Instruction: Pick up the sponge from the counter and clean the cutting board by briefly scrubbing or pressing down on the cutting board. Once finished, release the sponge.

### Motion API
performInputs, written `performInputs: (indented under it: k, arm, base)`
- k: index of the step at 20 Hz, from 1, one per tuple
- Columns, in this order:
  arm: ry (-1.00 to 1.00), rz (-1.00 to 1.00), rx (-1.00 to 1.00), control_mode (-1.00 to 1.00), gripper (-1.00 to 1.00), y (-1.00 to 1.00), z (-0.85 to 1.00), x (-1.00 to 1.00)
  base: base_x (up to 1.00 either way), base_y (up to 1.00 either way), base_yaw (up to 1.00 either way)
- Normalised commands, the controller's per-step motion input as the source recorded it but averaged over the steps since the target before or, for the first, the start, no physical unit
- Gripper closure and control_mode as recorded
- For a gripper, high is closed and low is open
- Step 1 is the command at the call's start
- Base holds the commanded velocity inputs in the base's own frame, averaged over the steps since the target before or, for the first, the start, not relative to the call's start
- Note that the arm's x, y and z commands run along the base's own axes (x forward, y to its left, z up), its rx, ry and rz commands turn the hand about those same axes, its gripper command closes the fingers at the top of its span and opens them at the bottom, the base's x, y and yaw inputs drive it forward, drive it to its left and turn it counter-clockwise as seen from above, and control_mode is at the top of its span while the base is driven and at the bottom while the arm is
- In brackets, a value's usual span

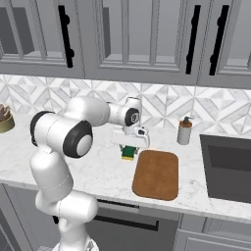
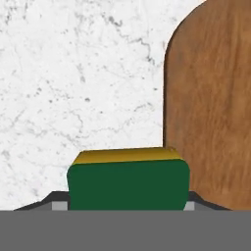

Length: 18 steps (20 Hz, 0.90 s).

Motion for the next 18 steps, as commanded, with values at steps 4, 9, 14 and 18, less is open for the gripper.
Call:
performInputs:
  k: [4, 9, 14, 18]
  arm:
    - [-0.03, 0.0, 0.0, -1.0, 1.0, -0.51, 0.0, 0.29]
    - [-0.11, 0.0, 0.0, -1.0, 1.0, -0.36, 0.02, 0.17]
    - [-0.09, 0.0, 0.0, -1.0, 1.0, -0.24, -0.08, 0.06]
    - [-0.14, 0.0, -0.02, -1.0, 1.0, -0.18, -0.23, 0.05]
  base:
    - [0.0, 0.0, 0.0]
    - [0.0, 0.0, 0.0]
    - [0.0, 0.0, 0.0]
    - [0.0, 0.0, 0.0]
